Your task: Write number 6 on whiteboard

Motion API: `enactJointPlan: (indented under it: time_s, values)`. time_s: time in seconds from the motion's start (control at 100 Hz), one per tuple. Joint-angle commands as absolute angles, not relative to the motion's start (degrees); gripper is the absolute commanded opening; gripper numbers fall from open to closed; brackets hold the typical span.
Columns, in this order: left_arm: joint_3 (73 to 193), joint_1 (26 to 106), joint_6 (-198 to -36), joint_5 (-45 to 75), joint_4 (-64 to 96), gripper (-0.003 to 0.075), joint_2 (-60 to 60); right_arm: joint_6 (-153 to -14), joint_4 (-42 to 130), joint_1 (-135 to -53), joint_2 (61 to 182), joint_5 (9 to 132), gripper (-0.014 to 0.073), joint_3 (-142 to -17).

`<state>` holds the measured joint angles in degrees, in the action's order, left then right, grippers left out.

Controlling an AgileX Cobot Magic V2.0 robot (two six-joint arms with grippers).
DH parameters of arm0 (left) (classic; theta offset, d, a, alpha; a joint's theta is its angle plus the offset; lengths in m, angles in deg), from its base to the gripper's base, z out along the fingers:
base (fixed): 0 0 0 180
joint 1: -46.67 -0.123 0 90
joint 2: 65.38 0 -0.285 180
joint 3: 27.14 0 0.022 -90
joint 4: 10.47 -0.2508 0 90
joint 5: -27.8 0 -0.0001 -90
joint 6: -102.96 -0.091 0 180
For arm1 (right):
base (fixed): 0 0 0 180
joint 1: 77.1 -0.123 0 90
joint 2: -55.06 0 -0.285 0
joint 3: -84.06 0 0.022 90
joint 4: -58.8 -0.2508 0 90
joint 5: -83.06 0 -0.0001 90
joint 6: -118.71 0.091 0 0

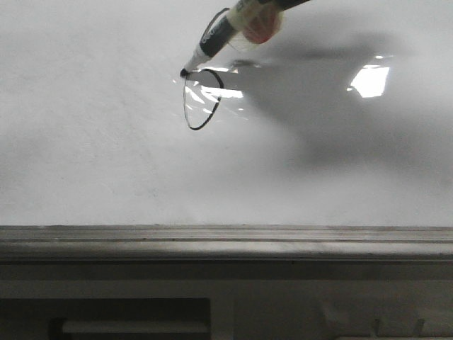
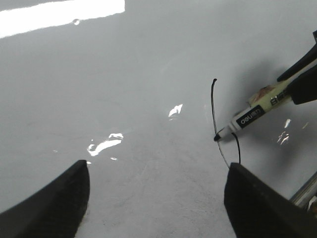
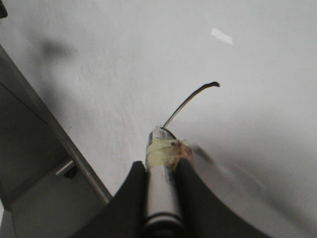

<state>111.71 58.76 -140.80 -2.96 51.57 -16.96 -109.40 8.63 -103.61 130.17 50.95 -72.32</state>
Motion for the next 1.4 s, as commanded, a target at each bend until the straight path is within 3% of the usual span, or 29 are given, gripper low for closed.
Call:
enactJointPlan:
  time_s: [0.0,0.37,0.78,1.08,1.22,1.39]
  values:
    - [113.37,58.58,-140.62,-1.94,54.64,0.0511,-17.26,-110.38,7.6,-103.62,129.27,48.51,-0.0045,-75.7]
    - [113.37,62.45,-158.18,-16.84,71.52,0.051,-9.53,-110.38,6.51,-103.51,126.69,40.22,-0.0045,-76.08]
    - [118.14,83.23,-162.65,-4.23,71.07,0.0408,4.19,-110.38,6.39,-103.51,126.87,32.35,-0.0045,-78.97]
    - [119.74,87.8,-163.31,0.64,70.94,0.0397,6.88,-110.38,6.39,-103.51,126.82,31.27,-0.0045,-78.97]
    - [119.74,87.8,-163.31,0.64,70.85,0.0296,6.88,-110.38,6.39,-103.51,126.82,31.27,-0.0045,-78.97]
    - [119.74,87.8,-163.4,0.64,70.24,0.0109,6.88,-110.45,6.74,-103.51,126.82,31.27,-0.0045,-78.97]
